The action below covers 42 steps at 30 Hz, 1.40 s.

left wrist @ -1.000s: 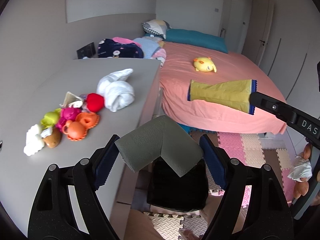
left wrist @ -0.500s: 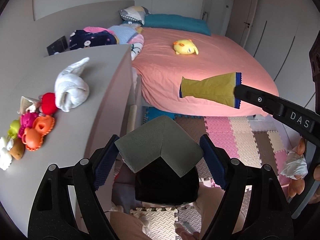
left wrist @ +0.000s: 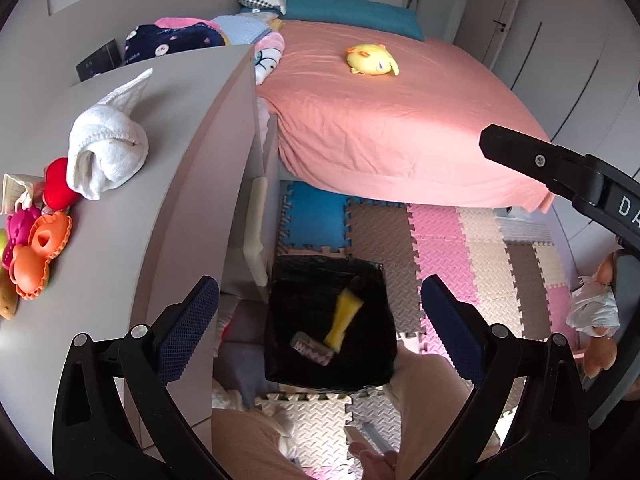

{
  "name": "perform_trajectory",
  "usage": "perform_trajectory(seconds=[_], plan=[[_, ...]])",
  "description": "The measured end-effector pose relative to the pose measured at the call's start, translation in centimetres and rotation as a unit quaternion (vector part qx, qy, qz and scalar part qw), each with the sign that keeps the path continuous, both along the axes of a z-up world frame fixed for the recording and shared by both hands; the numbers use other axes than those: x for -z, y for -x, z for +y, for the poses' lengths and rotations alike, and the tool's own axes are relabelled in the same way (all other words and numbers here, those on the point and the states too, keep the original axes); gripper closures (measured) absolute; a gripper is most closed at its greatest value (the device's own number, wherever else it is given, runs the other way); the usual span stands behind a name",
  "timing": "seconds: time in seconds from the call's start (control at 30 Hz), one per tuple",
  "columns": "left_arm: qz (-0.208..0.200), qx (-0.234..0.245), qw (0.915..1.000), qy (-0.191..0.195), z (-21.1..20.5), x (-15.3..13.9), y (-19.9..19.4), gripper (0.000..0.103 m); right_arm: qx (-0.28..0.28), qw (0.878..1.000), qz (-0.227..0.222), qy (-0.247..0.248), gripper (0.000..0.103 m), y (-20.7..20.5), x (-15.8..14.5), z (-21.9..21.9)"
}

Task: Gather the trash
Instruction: 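Move both grippers back to the items on the desk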

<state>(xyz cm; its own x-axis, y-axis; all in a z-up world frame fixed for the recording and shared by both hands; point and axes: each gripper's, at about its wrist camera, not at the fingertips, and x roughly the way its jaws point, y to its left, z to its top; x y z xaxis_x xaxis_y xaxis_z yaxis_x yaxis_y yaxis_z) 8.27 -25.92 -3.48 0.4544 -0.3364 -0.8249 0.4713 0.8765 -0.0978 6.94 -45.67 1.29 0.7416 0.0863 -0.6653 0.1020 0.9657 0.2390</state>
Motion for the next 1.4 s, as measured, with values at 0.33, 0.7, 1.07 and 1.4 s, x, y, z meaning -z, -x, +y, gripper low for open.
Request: perform_trajectory(seconds=[0.33, 0.7, 1.07, 1.4], plan=[[0.0, -0.008, 1.0, 0.0, 1.1, -0.1, -0.7, 0.005, -0.004, 1.0, 0.003, -0.008, 0.035, -0.8, 0.0, 0.1], [-0.018, -0.033, 0.9993, -0.001, 3.9, -1.9, -0.5, 0.005, -0.041, 0.999, -0.006, -0.01, 0.033, -1.8, -1.3, 3.1], [-0.034, -0.094, 0.995, -0.006, 10.2, -3.6, -0.8, 0.005, -0.1, 0.995, -0.005, -0.014, 0.033, -4.2, -1.9, 9.2], [-0.023, -0.178, 0.9837, 0.012, 17.7, -4.5, -1.4, 0.005, -0.144, 0.989, -0.001, -0.019, 0.032, -6.5, -1.9, 14.2]])
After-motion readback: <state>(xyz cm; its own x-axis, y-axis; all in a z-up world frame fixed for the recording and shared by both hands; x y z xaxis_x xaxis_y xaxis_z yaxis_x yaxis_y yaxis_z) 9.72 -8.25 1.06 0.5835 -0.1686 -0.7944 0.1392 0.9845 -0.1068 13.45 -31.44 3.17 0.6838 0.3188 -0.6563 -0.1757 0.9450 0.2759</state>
